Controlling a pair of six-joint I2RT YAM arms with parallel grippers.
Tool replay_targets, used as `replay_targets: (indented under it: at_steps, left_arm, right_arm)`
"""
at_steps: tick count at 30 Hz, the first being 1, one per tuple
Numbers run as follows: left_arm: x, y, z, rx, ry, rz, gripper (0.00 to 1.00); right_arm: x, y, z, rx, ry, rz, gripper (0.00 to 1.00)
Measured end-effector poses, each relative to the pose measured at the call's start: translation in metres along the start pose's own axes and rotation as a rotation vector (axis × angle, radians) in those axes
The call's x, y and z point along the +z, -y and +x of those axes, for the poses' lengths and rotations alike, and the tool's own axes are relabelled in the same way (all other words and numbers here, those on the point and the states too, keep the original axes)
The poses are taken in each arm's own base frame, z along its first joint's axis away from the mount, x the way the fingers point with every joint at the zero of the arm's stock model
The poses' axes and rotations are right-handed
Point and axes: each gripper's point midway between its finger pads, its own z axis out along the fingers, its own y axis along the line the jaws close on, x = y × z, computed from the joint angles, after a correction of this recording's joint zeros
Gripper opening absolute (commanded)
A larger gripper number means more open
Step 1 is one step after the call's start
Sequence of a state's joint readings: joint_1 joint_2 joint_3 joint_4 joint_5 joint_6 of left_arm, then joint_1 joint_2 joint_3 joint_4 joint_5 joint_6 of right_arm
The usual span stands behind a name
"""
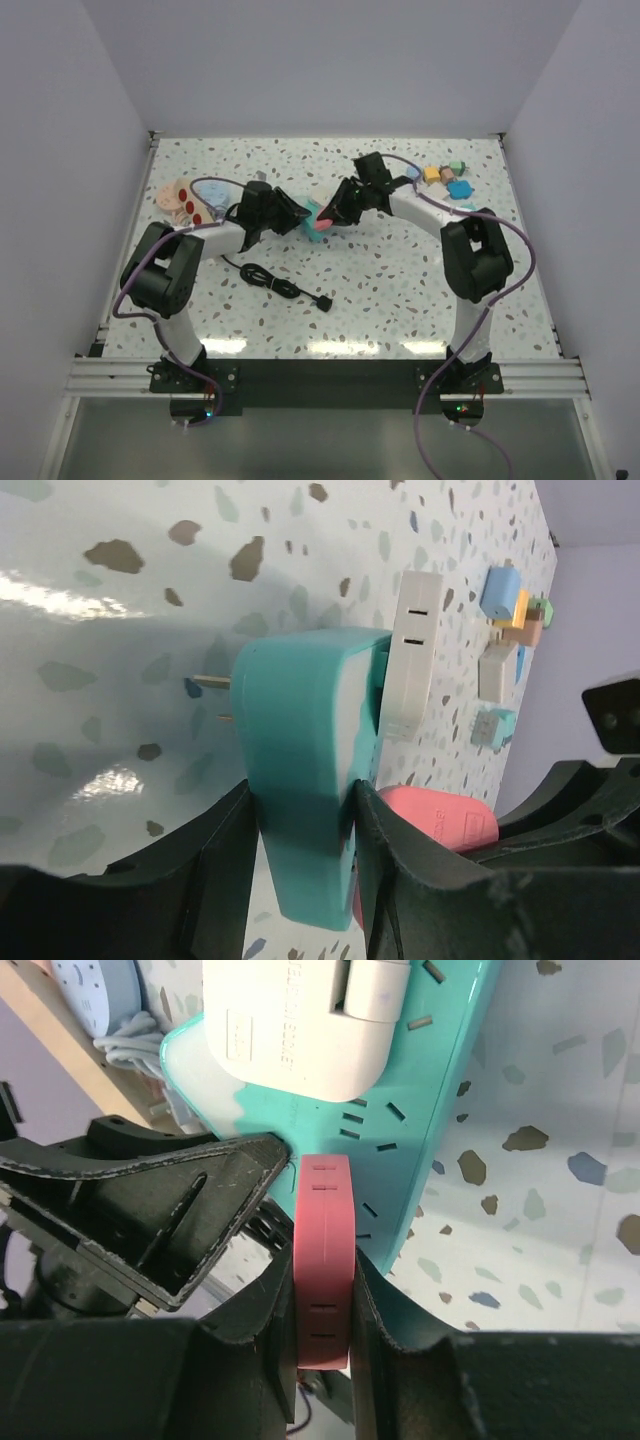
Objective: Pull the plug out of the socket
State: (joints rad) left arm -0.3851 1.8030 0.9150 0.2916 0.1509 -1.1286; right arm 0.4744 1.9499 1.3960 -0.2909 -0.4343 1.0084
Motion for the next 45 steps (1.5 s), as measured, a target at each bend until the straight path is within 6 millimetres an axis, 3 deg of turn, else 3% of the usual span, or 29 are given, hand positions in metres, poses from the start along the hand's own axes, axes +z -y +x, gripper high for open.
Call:
replay_targets:
  at_steps: [8, 15, 21, 24, 27, 29, 31, 35, 39, 42, 45]
  left_arm:
    - [-0.012, 0.045, -0.012, 0.163, 0.041, 0.064, 0.00]
    - [-0.013, 0.046, -0.001, 0.202, 0.014, 0.064, 0.00]
    - [-0.022, 0.049, -0.002, 0.216, 0.016, 0.060, 0.00]
    - [-0.030, 0.055, -0.005, 0.231, 0.030, 0.066, 0.00]
    - [-0.034, 0.027, -0.037, 0.272, 0.144, -0.071, 0.00]
    - [-0.038, 0.003, -0.054, 0.273, 0.190, -0.166, 0.00]
    - [-0.041, -0.009, -0.065, 0.275, 0.224, -0.216, 0.00]
    - [-0.049, -0.015, -0.063, 0.295, 0.235, -0.236, 0.00]
    - [-0.054, -0.010, -0.061, 0.302, 0.226, -0.212, 0.00]
    - [-0.053, 0.001, -0.056, 0.314, 0.197, -0.158, 0.00]
    - [-0.052, 0.016, -0.046, 0.336, 0.145, -0.074, 0.00]
  right_arm:
    - [-0.042, -0.012, -0.020, -0.210, -0.011, 0.084, 0.00]
    - [-0.050, 0.000, -0.014, -0.268, -0.054, 0.123, 0.00]
    - [-0.054, -0.002, -0.012, -0.253, -0.088, 0.070, 0.00]
    - [-0.068, -0.009, -0.013, -0.249, -0.067, 0.045, 0.00]
    - [-0.110, -0.005, -0.021, -0.196, 0.001, 0.025, 0.00]
    - [-0.143, -0.007, -0.034, -0.150, 0.084, -0.012, 0.00]
    - [-0.166, -0.014, -0.048, -0.120, 0.168, -0.063, 0.00]
    - [-0.170, -0.018, -0.053, -0.117, 0.204, -0.079, 0.00]
    - [-0.164, 0.007, -0.067, -0.063, 0.258, 0.003, 0.00]
    - [-0.164, 0.043, -0.107, 0.012, 0.384, 0.109, 0.00]
    - [-0.162, 0.091, -0.149, 0.109, 0.506, 0.232, 0.00]
